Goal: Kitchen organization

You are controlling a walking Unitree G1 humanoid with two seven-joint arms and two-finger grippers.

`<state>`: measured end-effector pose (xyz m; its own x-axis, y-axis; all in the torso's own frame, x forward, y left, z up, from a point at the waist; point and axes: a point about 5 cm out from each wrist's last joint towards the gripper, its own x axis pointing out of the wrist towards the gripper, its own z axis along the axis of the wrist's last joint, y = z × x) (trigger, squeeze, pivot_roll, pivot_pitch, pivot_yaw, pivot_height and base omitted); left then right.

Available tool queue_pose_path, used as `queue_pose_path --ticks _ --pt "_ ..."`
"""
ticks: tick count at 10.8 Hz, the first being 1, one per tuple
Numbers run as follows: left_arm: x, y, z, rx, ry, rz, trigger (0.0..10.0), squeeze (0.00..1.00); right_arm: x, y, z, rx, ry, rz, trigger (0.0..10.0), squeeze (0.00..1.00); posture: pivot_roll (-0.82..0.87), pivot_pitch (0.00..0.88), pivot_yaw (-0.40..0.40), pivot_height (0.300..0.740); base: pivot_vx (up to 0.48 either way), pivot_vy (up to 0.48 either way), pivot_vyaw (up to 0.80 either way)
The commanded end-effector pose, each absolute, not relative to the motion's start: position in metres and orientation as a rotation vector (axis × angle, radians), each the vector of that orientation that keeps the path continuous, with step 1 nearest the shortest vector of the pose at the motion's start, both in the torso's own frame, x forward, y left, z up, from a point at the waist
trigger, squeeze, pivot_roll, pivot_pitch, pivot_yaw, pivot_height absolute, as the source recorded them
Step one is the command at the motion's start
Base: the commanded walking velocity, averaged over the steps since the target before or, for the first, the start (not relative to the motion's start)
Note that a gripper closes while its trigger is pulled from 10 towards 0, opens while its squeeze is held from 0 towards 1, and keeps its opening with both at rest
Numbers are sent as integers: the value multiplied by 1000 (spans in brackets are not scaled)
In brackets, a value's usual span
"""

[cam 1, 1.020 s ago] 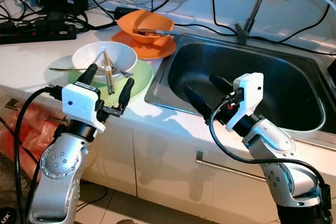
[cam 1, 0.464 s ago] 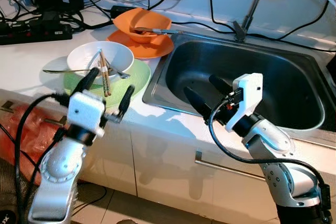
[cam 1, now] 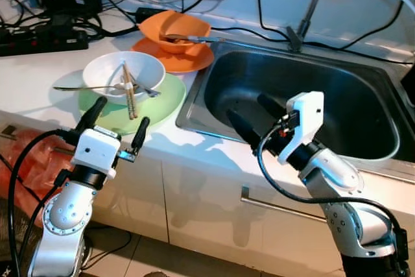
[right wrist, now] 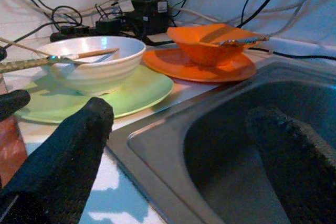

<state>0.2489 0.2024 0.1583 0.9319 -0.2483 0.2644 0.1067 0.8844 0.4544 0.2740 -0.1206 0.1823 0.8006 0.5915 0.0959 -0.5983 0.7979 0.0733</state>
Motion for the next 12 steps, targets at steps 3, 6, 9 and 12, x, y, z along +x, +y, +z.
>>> queue_pose_path --ticks 3,6,9,12 --pt "258 198 159 478 -356 -222 10000 0 272 -122 185 84 -79 640 10000 0 74 38 -64 740 0 0 0" --pt "272 195 161 501 -396 -237 10000 0 270 -118 184 94 -83 640 10000 0 64 36 -62 740 0 0 0" --pt "278 195 160 508 -410 -256 3137 0 270 -118 184 95 -85 634 10000 0 59 35 -59 740 0 0 0" --pt "283 193 162 506 -443 -267 0 0 264 -115 182 131 -42 712 10000 0 53 30 -59 740 0 0 0"
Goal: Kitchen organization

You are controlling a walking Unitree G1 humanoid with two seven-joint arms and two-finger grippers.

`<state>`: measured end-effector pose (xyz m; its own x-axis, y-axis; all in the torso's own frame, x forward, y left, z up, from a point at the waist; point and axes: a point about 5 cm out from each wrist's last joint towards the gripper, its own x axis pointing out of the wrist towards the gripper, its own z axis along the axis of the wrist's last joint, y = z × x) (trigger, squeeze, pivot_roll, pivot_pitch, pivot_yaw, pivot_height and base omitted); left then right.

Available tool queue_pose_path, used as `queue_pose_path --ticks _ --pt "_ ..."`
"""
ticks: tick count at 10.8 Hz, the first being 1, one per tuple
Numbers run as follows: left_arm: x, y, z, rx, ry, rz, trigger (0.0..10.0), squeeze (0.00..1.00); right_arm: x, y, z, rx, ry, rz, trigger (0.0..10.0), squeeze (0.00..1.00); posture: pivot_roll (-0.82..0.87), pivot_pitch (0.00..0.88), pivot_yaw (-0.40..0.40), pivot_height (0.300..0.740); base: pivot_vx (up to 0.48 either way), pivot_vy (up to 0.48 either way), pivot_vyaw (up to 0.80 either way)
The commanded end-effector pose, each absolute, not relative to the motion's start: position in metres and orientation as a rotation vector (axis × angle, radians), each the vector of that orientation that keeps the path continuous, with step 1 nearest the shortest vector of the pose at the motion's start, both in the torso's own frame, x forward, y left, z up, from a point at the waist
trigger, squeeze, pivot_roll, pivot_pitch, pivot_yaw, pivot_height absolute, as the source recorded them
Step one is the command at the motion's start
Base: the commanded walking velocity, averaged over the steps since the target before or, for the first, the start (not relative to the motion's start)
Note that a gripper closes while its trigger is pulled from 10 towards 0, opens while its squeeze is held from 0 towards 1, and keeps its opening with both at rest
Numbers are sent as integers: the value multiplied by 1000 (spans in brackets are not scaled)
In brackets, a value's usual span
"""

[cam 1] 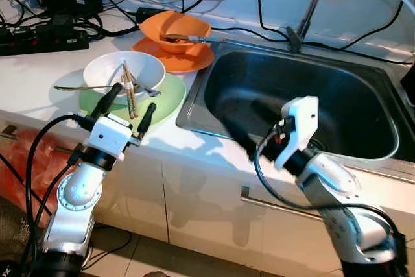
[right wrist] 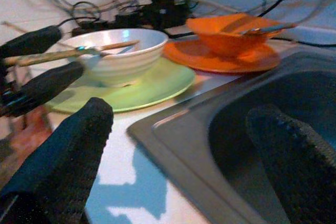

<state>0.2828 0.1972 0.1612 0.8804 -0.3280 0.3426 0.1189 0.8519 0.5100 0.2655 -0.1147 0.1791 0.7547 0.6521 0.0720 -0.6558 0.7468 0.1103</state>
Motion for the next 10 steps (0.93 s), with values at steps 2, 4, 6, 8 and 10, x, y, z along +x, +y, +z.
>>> queue_pose_path --ticks 2,4,6,8,10 --pt "284 192 162 500 -455 -274 0 0 261 -117 179 128 -11 751 10000 0 52 27 -60 740 0 0 0" --pt "284 188 161 494 -465 -292 0 0 259 -116 178 121 3 777 10000 0 53 25 -58 740 0 0 0" --pt "283 186 161 492 -474 -304 0 0 258 -116 176 123 11 780 10000 0 53 25 -55 740 0 0 0" --pt "281 188 161 498 -477 -297 0 0 255 -115 174 142 24 796 10000 0 49 30 -55 740 0 0 0" --pt "279 189 161 493 -476 -292 0 0 252 -114 173 164 34 812 10000 0 50 34 -55 740 0 0 0"
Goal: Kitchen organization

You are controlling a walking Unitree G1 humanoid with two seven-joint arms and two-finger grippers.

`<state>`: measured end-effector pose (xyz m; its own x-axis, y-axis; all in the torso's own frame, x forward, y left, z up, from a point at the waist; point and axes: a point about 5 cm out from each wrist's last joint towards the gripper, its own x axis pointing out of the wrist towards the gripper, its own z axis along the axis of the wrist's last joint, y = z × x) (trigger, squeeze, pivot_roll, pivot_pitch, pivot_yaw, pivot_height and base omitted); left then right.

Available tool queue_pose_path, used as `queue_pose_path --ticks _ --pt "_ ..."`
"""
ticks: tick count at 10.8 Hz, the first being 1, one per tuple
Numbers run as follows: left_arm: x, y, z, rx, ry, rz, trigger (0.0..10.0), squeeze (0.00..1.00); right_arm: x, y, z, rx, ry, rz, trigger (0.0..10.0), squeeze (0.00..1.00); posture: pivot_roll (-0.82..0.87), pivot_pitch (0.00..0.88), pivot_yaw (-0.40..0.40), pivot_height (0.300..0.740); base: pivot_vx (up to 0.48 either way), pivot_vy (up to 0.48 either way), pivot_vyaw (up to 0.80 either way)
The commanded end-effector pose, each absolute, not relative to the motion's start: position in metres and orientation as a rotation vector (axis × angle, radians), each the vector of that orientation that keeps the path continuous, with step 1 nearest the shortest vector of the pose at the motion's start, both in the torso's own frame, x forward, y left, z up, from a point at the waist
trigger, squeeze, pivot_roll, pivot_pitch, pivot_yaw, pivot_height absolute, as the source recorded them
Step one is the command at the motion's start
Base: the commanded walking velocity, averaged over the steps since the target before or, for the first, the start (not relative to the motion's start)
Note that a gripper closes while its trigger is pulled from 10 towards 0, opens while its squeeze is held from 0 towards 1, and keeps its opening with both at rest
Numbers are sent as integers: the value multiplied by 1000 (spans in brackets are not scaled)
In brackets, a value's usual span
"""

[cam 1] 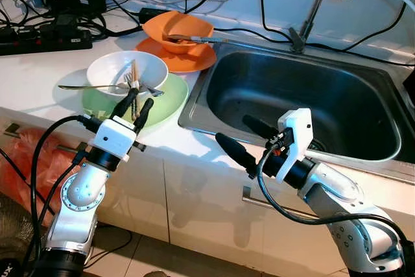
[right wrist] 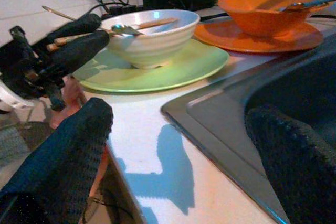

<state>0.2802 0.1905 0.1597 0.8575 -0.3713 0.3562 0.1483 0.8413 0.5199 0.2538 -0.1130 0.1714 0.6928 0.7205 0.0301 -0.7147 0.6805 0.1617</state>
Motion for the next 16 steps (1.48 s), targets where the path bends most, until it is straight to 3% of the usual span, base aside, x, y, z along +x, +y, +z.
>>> queue_pose_path --ticks 1,8,10,11,15,16 --pt "278 189 163 490 -482 -291 0 0 251 -114 173 164 37 814 10000 0 51 34 -55 740 0 0 0" --pt "265 193 196 576 -600 -163 0 0 252 -114 171 159 44 815 10000 0 66 35 -65 740 0 0 0" --pt "262 183 226 570 -699 -175 0 0 254 -113 171 161 41 813 10000 0 72 31 -70 740 0 0 0" --pt "268 159 251 507 -773 -294 0 0 258 -113 174 182 24 790 10000 0 72 30 -70 740 0 0 0" --pt "294 136 275 90 -708 -435 0 0 269 -121 184 279 -19 702 10000 0 56 23 -62 740 0 0 0" --pt "309 128 265 -242 -556 -524 0 0 276 -125 192 418 -46 644 10000 0 46 23 -53 740 0 0 0"
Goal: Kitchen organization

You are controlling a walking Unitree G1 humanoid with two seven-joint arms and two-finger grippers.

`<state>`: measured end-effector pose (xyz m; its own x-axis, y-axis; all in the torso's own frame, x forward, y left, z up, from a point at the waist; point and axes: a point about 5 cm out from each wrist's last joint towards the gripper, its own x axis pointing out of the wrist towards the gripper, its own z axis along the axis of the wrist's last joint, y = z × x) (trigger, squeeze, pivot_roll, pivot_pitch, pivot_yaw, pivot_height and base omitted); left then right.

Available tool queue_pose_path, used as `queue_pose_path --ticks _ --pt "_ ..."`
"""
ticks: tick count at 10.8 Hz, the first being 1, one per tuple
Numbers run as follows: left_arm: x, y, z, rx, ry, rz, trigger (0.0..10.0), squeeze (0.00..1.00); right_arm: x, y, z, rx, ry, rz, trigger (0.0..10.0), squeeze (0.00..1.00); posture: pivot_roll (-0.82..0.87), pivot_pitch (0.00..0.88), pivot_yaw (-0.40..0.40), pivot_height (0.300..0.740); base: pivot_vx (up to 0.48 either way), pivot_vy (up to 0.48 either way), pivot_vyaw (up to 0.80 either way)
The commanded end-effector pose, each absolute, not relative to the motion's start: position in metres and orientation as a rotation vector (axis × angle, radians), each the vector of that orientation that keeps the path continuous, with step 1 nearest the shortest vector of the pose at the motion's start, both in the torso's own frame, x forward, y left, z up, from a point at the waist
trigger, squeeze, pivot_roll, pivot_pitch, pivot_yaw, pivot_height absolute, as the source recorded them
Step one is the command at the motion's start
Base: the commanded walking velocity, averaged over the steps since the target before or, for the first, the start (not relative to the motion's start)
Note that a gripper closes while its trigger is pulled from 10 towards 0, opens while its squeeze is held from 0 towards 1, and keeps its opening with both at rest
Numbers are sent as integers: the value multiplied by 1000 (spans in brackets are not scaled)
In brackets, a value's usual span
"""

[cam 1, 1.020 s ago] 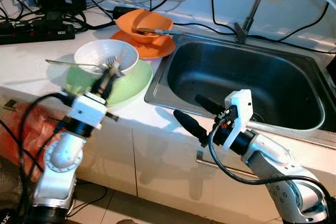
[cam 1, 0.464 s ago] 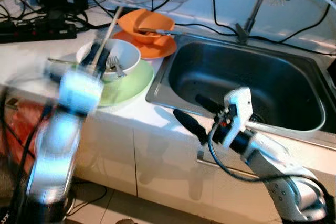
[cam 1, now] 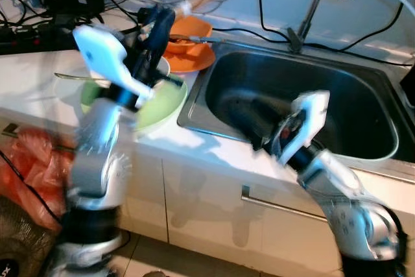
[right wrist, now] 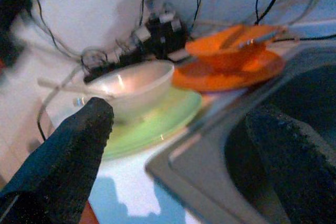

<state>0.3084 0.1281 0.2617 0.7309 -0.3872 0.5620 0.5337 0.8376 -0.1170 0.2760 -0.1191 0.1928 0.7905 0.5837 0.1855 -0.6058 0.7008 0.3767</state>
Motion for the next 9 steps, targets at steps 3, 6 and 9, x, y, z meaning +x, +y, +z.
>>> queue_pose_path --ticks 3,6,9 --pt "318 93 256 -689 -363 -724 0 0 290 -131 201 666 -67 570 10000 0 52 29 -48 740 0 0 0" --pt "317 67 241 -950 -89 -857 0 0 296 -126 208 726 -70 573 10000 0 46 40 -31 740 0 0 0" --pt "321 75 236 -1018 -40 -805 0 0 304 -121 224 754 -153 595 10000 0 53 41 -20 740 0 0 0"
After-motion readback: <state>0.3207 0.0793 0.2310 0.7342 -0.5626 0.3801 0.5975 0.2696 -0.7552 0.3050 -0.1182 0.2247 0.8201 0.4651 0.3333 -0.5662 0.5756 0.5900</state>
